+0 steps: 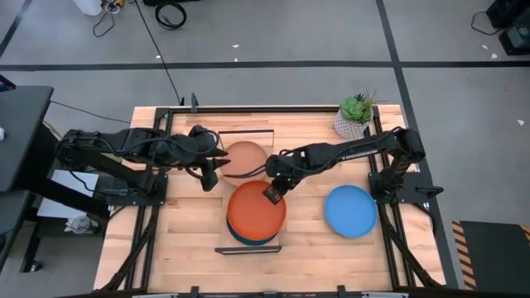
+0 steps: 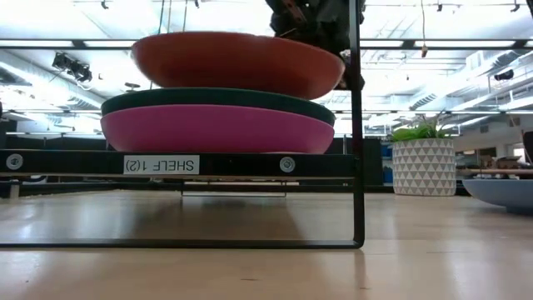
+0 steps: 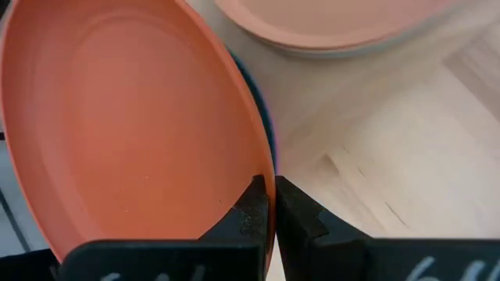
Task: Place and stack plates onto a shelf
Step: Stack the orange plate on top of the dark green plate on the shelf
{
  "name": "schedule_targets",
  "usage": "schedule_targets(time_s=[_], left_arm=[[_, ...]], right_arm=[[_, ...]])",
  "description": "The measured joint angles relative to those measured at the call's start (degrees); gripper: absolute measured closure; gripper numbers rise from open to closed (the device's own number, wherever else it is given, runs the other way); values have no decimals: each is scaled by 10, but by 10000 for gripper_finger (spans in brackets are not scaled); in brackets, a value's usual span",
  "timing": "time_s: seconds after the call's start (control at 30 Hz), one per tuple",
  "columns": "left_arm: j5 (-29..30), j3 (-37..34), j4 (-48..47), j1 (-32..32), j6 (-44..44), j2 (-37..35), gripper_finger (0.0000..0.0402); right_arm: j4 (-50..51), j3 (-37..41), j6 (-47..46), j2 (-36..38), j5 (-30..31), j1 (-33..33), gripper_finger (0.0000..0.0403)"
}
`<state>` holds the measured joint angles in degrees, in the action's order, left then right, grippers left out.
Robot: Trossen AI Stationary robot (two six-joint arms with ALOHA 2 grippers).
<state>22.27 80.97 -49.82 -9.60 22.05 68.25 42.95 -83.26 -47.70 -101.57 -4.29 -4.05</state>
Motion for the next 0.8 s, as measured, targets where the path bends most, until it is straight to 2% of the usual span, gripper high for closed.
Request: schedule_targets(time_s=[0.23,0.43,0.6,0.8], left_arm=[[0,0,7,0,43,0,285],[-8,0,30,0,45,0,285],[-36,0,34,0,45,0,285],[-76,0,-12,0,30,0,285]], right_arm=[[-58,0,13,-27,8,-18,379],[-99,0,18,-43,4,-23,339],[-69,0,33,-41,-13,-21,310],[-13,0,67,-38,-53,-12,307]])
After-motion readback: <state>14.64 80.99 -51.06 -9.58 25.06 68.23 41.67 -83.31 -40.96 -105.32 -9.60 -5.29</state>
